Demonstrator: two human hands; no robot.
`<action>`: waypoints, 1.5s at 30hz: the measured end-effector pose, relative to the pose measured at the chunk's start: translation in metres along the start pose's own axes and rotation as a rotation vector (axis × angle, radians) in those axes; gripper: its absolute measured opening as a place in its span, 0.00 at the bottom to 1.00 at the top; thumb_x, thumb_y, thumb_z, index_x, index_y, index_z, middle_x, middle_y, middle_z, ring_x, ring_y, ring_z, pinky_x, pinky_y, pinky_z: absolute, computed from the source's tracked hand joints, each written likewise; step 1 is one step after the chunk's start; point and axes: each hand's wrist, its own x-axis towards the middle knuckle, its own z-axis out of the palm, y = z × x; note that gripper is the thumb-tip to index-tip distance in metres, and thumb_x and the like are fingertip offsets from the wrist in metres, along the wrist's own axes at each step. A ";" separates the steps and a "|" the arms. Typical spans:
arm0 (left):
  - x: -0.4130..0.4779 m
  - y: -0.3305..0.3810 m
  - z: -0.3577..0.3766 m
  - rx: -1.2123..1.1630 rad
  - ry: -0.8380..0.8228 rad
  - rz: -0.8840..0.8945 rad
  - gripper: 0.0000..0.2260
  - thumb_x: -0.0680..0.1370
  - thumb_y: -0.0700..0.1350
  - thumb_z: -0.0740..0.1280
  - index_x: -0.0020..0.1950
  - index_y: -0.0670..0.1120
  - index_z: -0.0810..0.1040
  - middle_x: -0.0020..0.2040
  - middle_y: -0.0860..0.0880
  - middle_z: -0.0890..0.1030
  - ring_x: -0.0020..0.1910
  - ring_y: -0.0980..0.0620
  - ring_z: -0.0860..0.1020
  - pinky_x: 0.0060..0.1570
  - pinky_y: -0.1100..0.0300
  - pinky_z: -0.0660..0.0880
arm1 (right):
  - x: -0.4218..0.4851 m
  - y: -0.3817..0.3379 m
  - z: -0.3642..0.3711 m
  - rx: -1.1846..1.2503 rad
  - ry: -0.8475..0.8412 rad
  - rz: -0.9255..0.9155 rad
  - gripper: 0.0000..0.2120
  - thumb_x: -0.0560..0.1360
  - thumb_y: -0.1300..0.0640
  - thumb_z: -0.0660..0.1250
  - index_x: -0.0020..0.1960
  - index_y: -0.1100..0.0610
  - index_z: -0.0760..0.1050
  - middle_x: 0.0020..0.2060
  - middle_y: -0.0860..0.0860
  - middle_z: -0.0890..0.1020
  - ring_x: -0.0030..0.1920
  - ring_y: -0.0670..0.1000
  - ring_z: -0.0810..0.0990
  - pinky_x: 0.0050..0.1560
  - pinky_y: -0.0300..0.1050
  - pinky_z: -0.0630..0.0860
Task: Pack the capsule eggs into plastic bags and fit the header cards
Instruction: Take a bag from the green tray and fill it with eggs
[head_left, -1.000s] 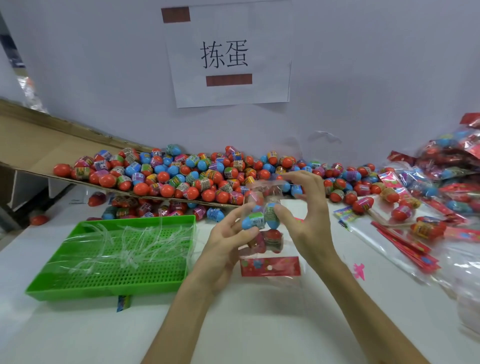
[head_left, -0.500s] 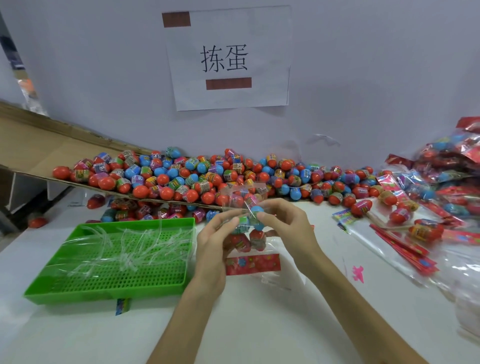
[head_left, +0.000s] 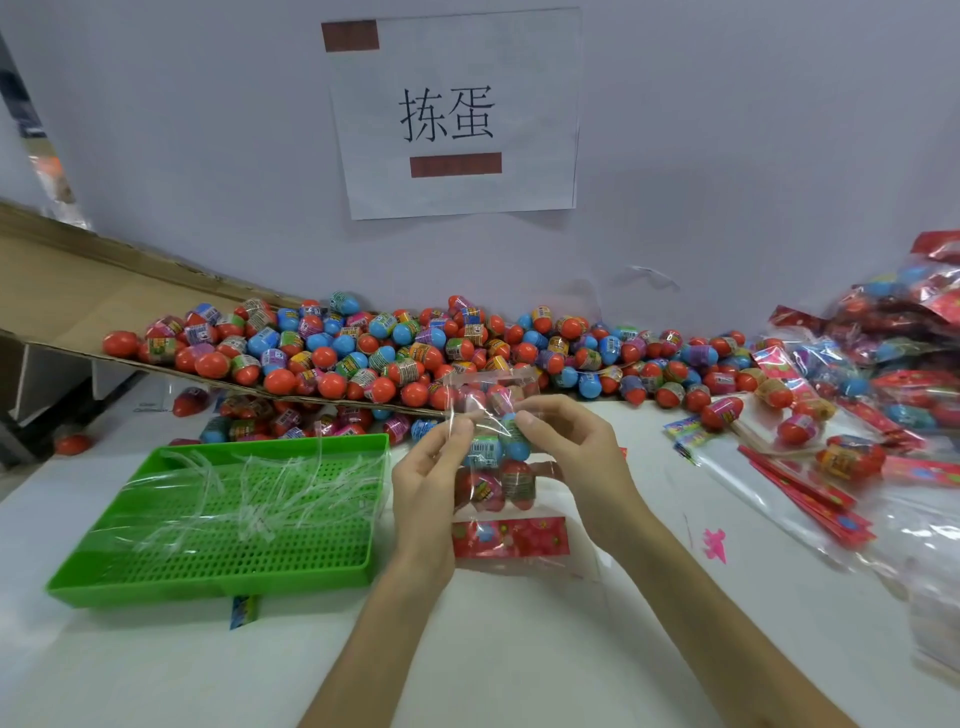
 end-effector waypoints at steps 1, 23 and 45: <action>0.000 0.001 0.000 -0.024 0.011 -0.012 0.08 0.82 0.46 0.69 0.56 0.47 0.87 0.52 0.41 0.87 0.49 0.42 0.87 0.42 0.53 0.84 | 0.000 0.000 0.000 0.007 0.004 0.011 0.04 0.79 0.56 0.71 0.54 0.53 0.82 0.50 0.52 0.85 0.51 0.52 0.86 0.46 0.48 0.84; 0.003 -0.004 0.000 -0.122 0.183 -0.003 0.07 0.82 0.40 0.68 0.55 0.40 0.84 0.52 0.42 0.88 0.52 0.48 0.87 0.45 0.61 0.83 | -0.003 0.003 0.005 0.006 0.101 0.057 0.07 0.79 0.61 0.70 0.44 0.54 0.84 0.40 0.49 0.87 0.41 0.48 0.85 0.34 0.39 0.79; -0.006 -0.019 0.008 0.498 -0.100 0.365 0.16 0.80 0.30 0.65 0.57 0.48 0.84 0.45 0.49 0.87 0.45 0.51 0.86 0.45 0.54 0.83 | -0.007 0.014 0.004 -0.598 0.135 -0.713 0.05 0.75 0.60 0.76 0.51 0.54 0.84 0.46 0.44 0.81 0.47 0.41 0.78 0.46 0.29 0.73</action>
